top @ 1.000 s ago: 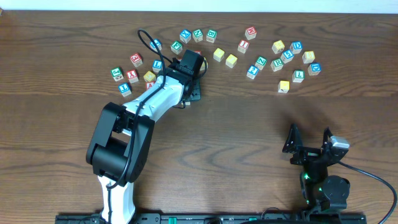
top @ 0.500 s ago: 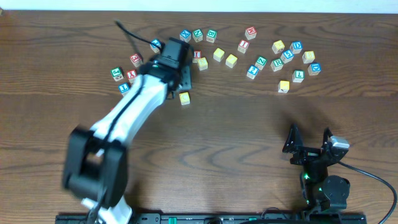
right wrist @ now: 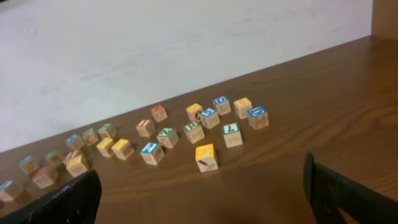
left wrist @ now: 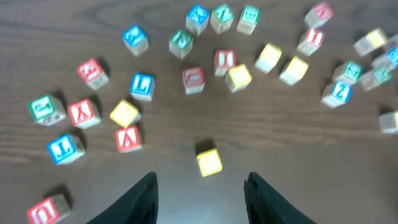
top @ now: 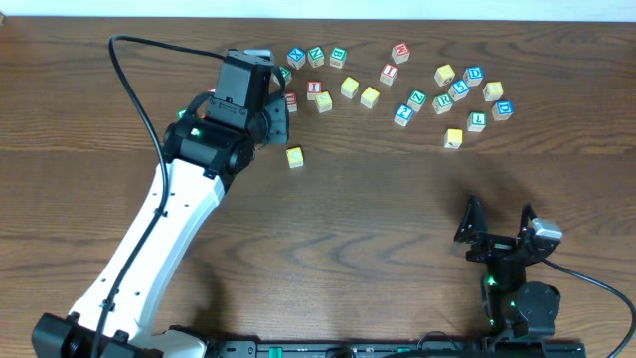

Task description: Spell out CORL

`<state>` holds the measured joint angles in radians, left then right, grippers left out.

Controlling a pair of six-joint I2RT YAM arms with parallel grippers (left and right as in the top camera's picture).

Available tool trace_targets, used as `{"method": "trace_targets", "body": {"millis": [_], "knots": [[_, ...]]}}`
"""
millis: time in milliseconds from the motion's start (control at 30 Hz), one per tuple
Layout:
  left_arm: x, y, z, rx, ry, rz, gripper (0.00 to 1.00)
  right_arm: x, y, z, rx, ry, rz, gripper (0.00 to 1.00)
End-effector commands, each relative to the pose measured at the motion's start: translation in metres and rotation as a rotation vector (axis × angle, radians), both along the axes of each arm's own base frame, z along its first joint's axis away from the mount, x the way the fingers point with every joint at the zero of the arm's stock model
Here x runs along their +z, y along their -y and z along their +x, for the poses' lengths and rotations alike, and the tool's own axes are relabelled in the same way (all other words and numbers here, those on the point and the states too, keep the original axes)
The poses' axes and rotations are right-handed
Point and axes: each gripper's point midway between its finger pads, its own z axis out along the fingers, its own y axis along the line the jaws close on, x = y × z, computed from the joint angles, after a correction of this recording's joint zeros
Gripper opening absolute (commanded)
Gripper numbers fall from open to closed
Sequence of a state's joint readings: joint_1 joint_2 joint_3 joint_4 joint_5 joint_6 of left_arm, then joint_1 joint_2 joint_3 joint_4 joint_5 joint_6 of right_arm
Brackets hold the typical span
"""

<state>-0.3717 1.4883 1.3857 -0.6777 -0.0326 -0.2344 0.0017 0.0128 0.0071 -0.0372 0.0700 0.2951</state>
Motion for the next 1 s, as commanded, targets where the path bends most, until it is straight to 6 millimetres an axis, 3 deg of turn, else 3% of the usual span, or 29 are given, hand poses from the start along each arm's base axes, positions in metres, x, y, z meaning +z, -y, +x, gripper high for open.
{"method": "trace_targets", "body": {"millis": [0, 133, 333, 400, 533, 767, 900, 967], "knots": [[0.003, -0.004, -0.005, -0.012, -0.005, 0.025, 0.44, 0.003, 0.007, -0.001, -0.038, 0.015, -0.013, 0.99], [0.002, -0.008, -0.005, 0.003, -0.007, 0.042, 0.44, -0.007, 0.007, -0.001, -0.036, -0.028, -0.013, 0.99], [0.009, -0.005, 0.004, 0.015, 0.038, 0.019, 0.45, -0.006, 0.006, -0.001, -0.032, -0.025, -0.010, 0.99], [0.013, -0.003, 0.009, 0.037, 0.058, -0.010, 0.45, -0.007, -0.004, 0.000, 0.024, -0.024, 0.037, 0.99], [0.016, -0.004, 0.012, 0.042, 0.074, -0.016, 0.54, -0.009, -0.010, 0.000, 0.061, -0.032, 0.053, 0.99], [0.020, -0.031, 0.025, 0.055, 0.107, 0.031, 0.54, -0.016, -0.022, 0.001, 0.126, -0.068, 0.116, 0.99], [0.024, -0.054, 0.030, 0.128, 0.112, 0.002, 0.54, -0.022, -0.048, 0.000, 0.271, -0.107, 0.146, 0.99], [0.025, -0.060, 0.030, 0.135, 0.111, -0.016, 0.54, -0.016, -0.062, -0.001, 0.360, -0.098, 0.152, 0.99]]}}
